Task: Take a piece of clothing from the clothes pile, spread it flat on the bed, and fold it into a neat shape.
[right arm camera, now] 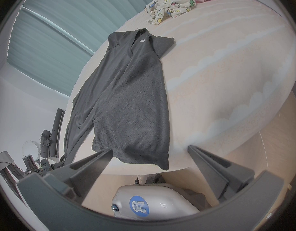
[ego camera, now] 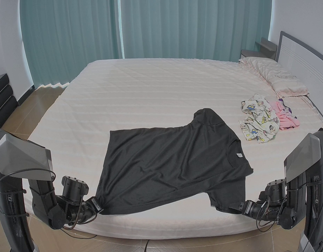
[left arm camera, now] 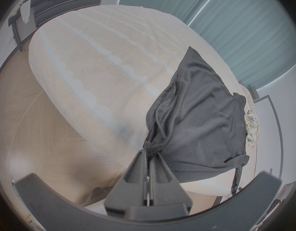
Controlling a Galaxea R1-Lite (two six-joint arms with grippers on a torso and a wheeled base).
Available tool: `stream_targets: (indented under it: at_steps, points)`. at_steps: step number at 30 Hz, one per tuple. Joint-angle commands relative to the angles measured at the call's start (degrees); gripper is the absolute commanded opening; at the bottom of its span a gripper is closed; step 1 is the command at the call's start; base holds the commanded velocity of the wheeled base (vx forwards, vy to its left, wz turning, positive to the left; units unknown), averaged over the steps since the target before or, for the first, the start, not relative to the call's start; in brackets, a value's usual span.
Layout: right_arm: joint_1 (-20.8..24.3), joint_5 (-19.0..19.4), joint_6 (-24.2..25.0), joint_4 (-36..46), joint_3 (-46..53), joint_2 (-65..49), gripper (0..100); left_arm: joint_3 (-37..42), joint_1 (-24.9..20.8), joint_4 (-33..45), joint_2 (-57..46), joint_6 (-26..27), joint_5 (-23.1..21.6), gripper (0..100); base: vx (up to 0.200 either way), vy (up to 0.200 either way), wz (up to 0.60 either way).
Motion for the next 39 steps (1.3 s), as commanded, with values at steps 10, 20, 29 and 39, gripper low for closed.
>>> stream_targets:
  at_steps: [10, 20, 29, 39]
  points:
    - [-2.6, -0.5, -0.7, -0.8, 4.3, -1.7, 0, -0.1, 0.0, 0.0, -0.1, -0.1, -0.1, 0, 0.0, 0.0, 0.0]
    - [-4.0, -1.0, -2.3, 9.4, 4.8, -9.5, 0, 0.0, 0.1, -0.5, -0.3, -0.8, 0.3, 0, 0.0, 0.0, 0.0]
    - [-2.1, -3.7, -5.9, 25.1, 4.8, -16.7, 0, 5.6, -0.1, -8.5, -2.2, 1.5, 1.7, 0, 0.0, 0.0, 0.0]
    - [5.0, -8.0, -5.3, 33.9, 4.8, -21.3, 0, 7.7, -0.1, -10.0, -1.6, 6.0, 5.7, 0, 0.0, 0.0, 0.0]
